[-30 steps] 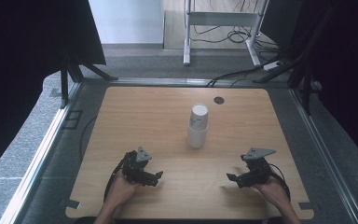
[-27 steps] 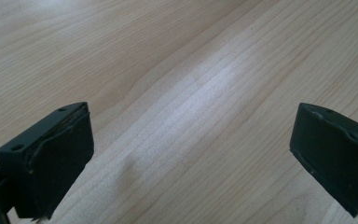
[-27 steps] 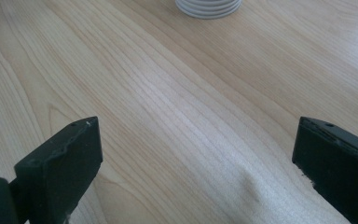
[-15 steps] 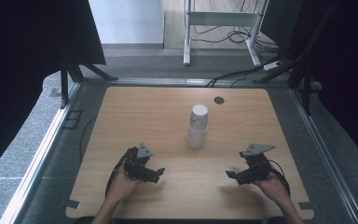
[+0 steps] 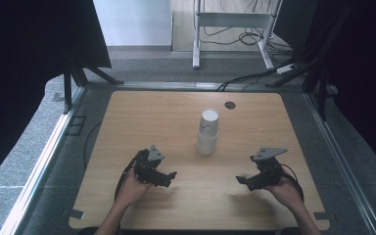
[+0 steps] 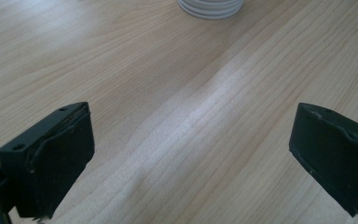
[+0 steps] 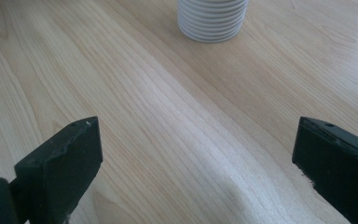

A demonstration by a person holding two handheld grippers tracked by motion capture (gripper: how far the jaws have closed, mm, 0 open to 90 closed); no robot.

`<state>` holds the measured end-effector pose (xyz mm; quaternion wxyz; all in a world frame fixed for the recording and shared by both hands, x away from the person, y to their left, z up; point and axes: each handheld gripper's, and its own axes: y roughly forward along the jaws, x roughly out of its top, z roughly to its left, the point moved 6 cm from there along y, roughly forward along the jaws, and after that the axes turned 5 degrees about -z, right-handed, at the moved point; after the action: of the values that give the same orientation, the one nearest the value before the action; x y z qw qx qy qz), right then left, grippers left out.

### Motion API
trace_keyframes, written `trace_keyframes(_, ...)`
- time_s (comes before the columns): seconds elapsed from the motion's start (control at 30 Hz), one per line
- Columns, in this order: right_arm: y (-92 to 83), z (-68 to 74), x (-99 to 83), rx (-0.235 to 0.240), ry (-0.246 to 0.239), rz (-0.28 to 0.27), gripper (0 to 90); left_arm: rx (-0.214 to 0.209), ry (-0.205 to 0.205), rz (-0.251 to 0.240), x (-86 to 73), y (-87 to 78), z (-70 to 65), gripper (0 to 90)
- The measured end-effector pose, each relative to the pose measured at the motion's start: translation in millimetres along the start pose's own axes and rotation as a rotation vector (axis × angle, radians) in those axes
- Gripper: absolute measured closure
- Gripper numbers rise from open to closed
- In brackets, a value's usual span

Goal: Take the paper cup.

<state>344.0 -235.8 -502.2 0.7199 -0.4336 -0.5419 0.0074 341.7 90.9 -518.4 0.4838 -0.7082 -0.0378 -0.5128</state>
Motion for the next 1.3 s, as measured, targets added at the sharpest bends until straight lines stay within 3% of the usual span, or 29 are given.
trace_keyframes(0.73, 5.1, -3.9, 27.3, 0.025, 0.006, 0.012, 1.7, -0.023, -0.004, -0.023, 27.5, 16.7, -2.2, 2.0)
trace_keyframes(1.07, 8.9, -5.9, 39.3, 0.017, -0.020, 0.037, 3.7, -0.016, 0.005, -0.014, 40.7, 22.3, 1.4, 4.8)
trace_keyframes(1.3, 11.8, -8.1, 47.7, 0.026, -0.027, 0.060, 4.0, -0.041, 0.012, -0.021, 51.4, 25.2, 3.8, 3.8)
